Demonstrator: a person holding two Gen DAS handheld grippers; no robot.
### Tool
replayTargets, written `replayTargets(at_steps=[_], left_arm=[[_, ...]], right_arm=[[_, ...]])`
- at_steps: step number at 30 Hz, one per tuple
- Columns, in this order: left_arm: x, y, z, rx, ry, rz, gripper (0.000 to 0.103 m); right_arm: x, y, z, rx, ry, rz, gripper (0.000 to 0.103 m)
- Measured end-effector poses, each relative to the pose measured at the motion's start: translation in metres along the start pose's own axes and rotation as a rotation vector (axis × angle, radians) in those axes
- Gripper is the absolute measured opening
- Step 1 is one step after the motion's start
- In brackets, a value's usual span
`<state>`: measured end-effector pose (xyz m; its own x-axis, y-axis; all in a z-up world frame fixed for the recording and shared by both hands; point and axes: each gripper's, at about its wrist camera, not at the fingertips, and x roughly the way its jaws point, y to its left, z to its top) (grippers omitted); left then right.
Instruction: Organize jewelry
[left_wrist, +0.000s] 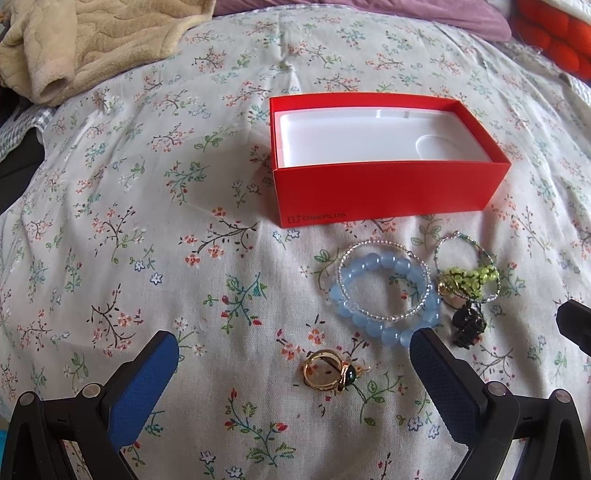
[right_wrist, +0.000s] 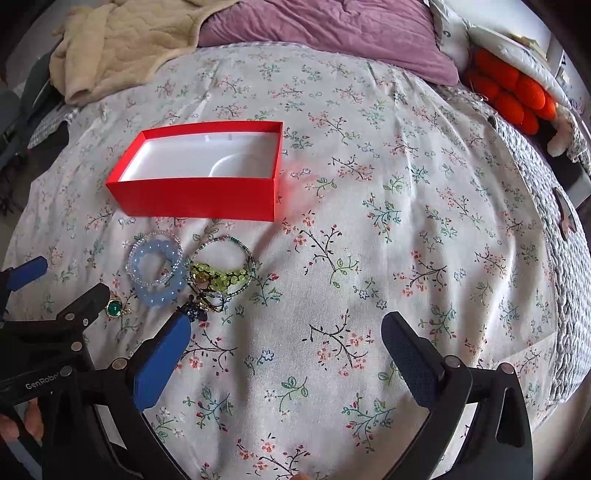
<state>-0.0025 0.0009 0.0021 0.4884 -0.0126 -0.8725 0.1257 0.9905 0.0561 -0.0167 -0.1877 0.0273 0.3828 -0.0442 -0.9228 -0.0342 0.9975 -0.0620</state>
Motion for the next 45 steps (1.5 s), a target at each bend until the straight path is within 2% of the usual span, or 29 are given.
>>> replayTargets(at_steps=[7, 12, 16, 23, 34, 43, 45], left_arm=[[0.000, 0.000, 0.000, -0.002, -0.001, -0.002, 0.103], [-0.004, 0.003, 0.001, -0.023, -0.033, -0.032, 0.103], [-0.003, 0.004, 0.001, 0.005, 0.011, 0.013, 0.103], [-0.006, 0.005, 0.002, 0.025, 0.023, 0.030, 0.103], [-0.004, 0.008, 0.000, 0.011, -0.007, -0.011, 0.103], [0.000, 0.012, -0.003, 0.117, -0.077, -0.021, 0.103], [0.004, 0.013, -0.005, 0.145, -0.090, -0.050, 0.103]], right_arm=[[0.000, -0.001, 0.000, 0.002, 0.000, 0.000, 0.103], [-0.001, 0.000, 0.000, -0.003, -0.005, -0.001, 0.103], [-0.001, 0.002, 0.000, -0.012, -0.007, -0.006, 0.103], [-0.002, 0.005, -0.001, -0.024, -0.009, -0.007, 0.103], [-0.003, 0.005, -0.001, -0.046, -0.018, 0.007, 0.103], [0.003, -0.007, 0.000, -0.078, -0.046, 0.059, 0.103], [0.006, -0.008, -0.002, -0.102, -0.058, 0.068, 0.103]])
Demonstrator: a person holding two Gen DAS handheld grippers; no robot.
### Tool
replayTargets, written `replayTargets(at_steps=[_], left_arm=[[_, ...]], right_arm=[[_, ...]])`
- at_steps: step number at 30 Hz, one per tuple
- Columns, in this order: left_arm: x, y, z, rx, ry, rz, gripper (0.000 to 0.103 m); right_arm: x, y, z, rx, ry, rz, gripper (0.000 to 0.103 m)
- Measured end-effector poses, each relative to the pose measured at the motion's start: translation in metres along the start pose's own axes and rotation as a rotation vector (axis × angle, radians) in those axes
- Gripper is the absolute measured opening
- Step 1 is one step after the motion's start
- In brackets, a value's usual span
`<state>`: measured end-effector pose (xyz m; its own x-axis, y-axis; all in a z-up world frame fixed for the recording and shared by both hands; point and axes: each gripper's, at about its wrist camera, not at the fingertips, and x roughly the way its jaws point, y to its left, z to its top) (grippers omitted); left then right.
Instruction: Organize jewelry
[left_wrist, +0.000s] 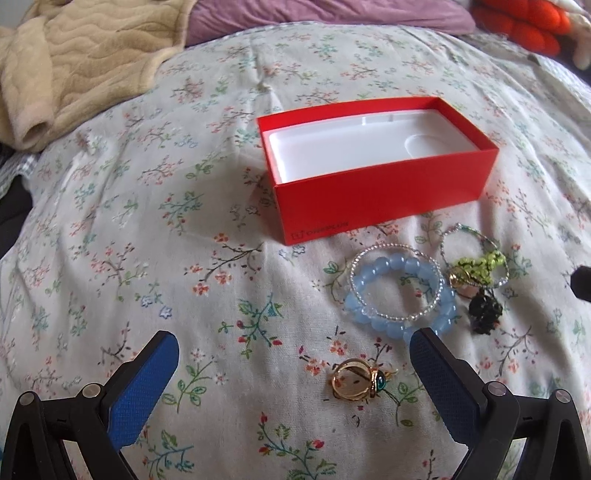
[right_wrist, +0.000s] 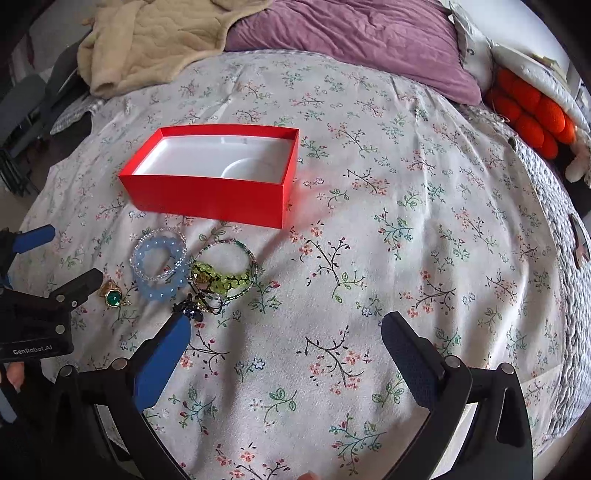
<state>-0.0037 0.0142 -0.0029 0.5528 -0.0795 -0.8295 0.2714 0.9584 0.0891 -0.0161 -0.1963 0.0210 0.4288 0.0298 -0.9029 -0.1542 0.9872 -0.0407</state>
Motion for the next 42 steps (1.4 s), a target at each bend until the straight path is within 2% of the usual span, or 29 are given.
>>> replayTargets(at_steps=[4, 11, 14, 18, 25, 28, 32, 42], left_arm=[[0.005, 0.002, -0.004, 0.032, -0.041, -0.130, 0.103], [0.017, -0.009, 0.003, 0.131, -0.066, -0.276, 0.101], [0.025, -0.014, 0.007, 0.163, -0.040, -0.321, 0.098], [0.040, -0.015, 0.014, 0.168, -0.005, -0.363, 0.092], [0.052, -0.027, 0.017, 0.206, 0.028, -0.371, 0.085], [0.054, -0.029, 0.018, 0.211, 0.032, -0.376, 0.076], [0.053, -0.036, 0.016, 0.241, 0.035, -0.364, 0.058], [0.046, -0.033, 0.016, 0.236, 0.010, -0.346, 0.056]], right_arm=[[0.007, -0.002, -0.004, -0.030, -0.013, 0.048, 0.103], [0.023, -0.007, 0.002, 0.000, 0.023, 0.268, 0.103], [0.023, -0.002, 0.007, -0.023, 0.002, 0.299, 0.103], [0.025, 0.010, 0.013, -0.108, -0.021, 0.296, 0.102], [0.040, 0.020, 0.016, -0.178, 0.025, 0.245, 0.101], [0.042, 0.017, 0.017, -0.168, 0.031, 0.239, 0.101], [0.043, 0.013, 0.017, -0.148, 0.034, 0.232, 0.101], [0.053, 0.021, 0.017, -0.177, 0.045, 0.194, 0.099]])
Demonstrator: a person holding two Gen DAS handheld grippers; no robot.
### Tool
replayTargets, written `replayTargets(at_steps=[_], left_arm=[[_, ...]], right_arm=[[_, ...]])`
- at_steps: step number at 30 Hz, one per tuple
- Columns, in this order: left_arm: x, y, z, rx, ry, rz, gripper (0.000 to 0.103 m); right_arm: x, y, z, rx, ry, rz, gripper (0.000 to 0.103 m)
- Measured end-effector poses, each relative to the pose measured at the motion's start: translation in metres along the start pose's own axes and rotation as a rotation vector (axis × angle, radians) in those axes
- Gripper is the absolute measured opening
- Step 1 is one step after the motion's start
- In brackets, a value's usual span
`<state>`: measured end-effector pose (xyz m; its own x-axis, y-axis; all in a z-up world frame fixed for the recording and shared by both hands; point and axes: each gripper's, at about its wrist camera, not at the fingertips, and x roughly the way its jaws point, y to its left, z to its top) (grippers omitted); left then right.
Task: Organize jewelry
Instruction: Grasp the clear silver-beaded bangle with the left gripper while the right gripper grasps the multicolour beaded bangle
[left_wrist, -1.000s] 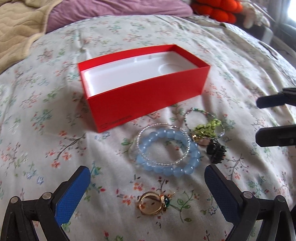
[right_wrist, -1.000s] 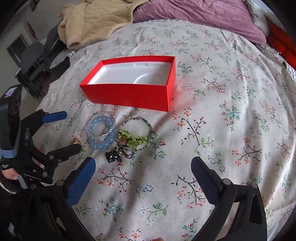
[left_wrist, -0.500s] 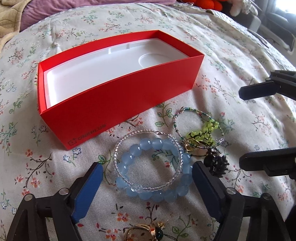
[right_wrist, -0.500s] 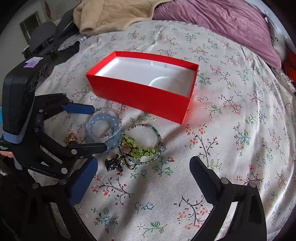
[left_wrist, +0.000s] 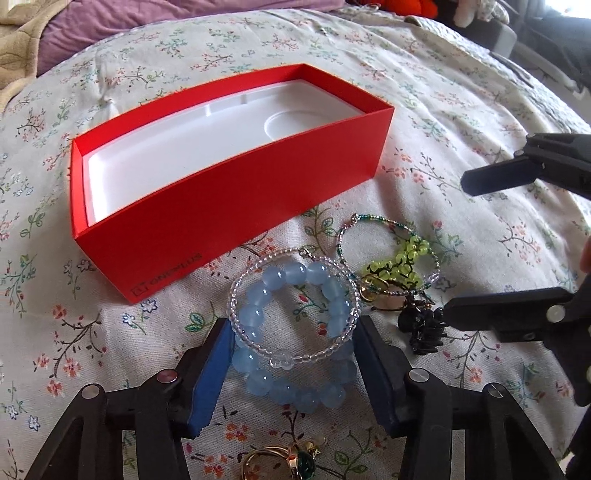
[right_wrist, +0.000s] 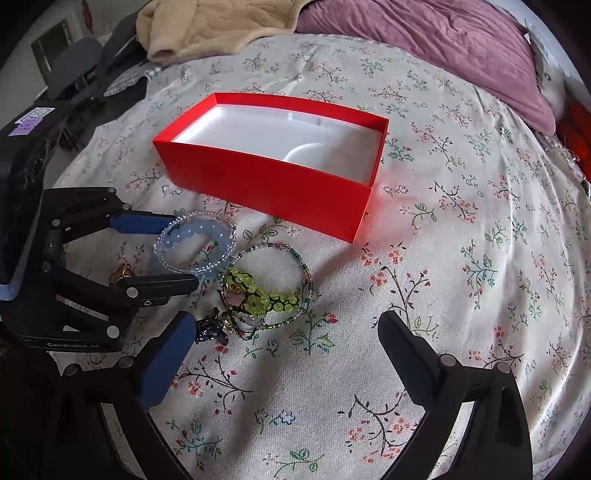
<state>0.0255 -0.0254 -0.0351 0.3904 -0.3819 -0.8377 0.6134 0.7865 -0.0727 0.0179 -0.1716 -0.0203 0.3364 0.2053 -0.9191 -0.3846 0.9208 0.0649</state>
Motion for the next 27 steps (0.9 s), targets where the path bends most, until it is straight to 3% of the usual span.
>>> replayTargets(at_steps=[2, 5, 9, 11, 14, 18, 20, 24, 27], left_arm=[[-0.003, 0.001, 0.000, -0.005, -0.007, 0.000, 0.056], [-0.006, 0.004, 0.000, -0.014, -0.009, 0.004, 0.046], [-0.005, 0.008, -0.001, -0.033, 0.005, 0.011, 0.047], [-0.005, 0.013, -0.002, -0.056, 0.010, -0.007, 0.052], [-0.002, 0.016, -0.002, -0.068, 0.018, -0.010, 0.070], [0.003, 0.017, 0.000, -0.077, 0.027, -0.012, 0.071], [0.004, 0.017, 0.003, -0.080, 0.025, -0.012, 0.071], [0.008, 0.017, 0.009, -0.085, 0.030, -0.022, 0.071], [0.014, 0.014, 0.011, -0.081, 0.042, -0.029, 0.071]], right_arm=[[0.003, 0.002, 0.002, -0.007, 0.008, -0.001, 0.098], [0.011, 0.005, 0.007, -0.013, 0.020, -0.004, 0.097], [0.020, 0.007, 0.013, 0.004, 0.039, 0.003, 0.097], [0.025, 0.008, 0.015, 0.000, 0.062, -0.009, 0.094], [0.033, 0.007, 0.017, 0.002, 0.096, -0.021, 0.092], [0.039, 0.007, 0.019, -0.008, 0.100, -0.045, 0.089], [0.040, 0.008, 0.022, -0.021, 0.092, -0.053, 0.084], [0.039, 0.011, 0.028, -0.038, 0.083, -0.039, 0.055], [0.038, 0.010, 0.028, -0.037, 0.089, -0.007, 0.054]])
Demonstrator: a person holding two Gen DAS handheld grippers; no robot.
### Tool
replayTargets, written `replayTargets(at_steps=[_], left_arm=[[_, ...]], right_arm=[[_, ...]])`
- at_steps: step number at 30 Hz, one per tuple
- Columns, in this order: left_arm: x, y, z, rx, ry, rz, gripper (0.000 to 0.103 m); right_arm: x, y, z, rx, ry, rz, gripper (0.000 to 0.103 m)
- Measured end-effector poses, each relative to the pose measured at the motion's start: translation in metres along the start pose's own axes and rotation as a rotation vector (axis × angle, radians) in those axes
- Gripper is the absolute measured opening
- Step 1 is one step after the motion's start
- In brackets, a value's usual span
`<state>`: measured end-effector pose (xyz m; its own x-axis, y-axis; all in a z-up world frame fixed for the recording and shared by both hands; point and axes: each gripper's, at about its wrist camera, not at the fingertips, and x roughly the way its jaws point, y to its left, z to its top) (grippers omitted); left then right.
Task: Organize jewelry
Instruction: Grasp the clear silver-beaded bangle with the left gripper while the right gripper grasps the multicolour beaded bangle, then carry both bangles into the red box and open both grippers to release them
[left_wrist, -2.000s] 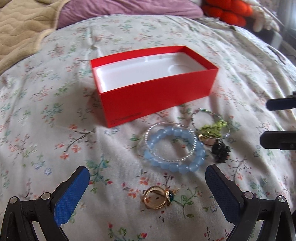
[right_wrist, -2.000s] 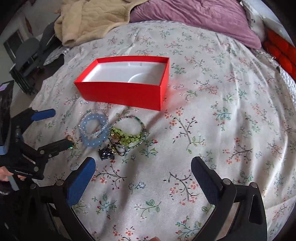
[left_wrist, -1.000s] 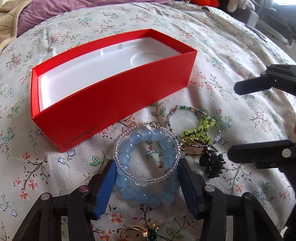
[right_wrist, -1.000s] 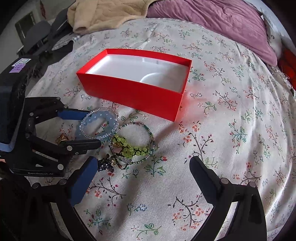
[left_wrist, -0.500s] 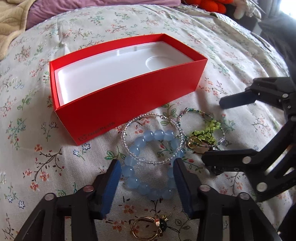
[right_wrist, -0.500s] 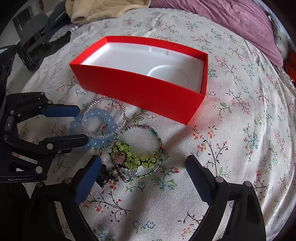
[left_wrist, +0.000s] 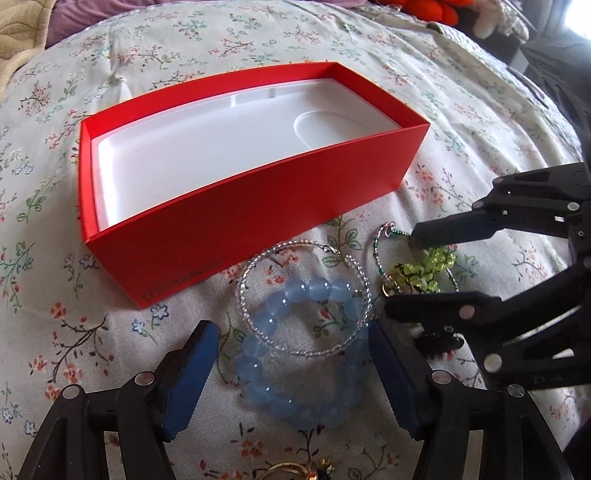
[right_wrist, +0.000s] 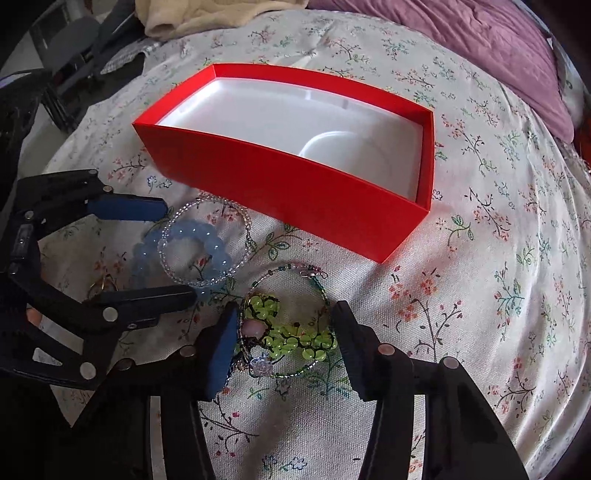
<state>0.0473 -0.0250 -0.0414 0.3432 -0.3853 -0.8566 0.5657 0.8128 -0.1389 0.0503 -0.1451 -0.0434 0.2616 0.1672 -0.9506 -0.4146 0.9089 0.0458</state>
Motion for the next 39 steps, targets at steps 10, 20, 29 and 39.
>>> replayTargets(at_steps=[10, 20, 29, 39], left_arm=[[0.008, -0.002, 0.009, 0.000, 0.010, 0.002, 0.071], [0.011, -0.011, 0.011, 0.033, 0.004, 0.032, 0.059], [0.000, -0.012, 0.009, 0.033, -0.016, 0.033, 0.056], [-0.035, -0.019, 0.017, 0.041, -0.098, 0.018, 0.056]], right_arm=[[-0.021, -0.012, -0.012, 0.024, -0.039, 0.010, 0.052], [-0.041, -0.021, -0.022, 0.040, -0.065, 0.000, 0.053], [-0.047, -0.024, -0.020, 0.053, -0.072, -0.015, 0.053], [-0.068, -0.029, -0.008, 0.068, -0.121, -0.011, 0.053]])
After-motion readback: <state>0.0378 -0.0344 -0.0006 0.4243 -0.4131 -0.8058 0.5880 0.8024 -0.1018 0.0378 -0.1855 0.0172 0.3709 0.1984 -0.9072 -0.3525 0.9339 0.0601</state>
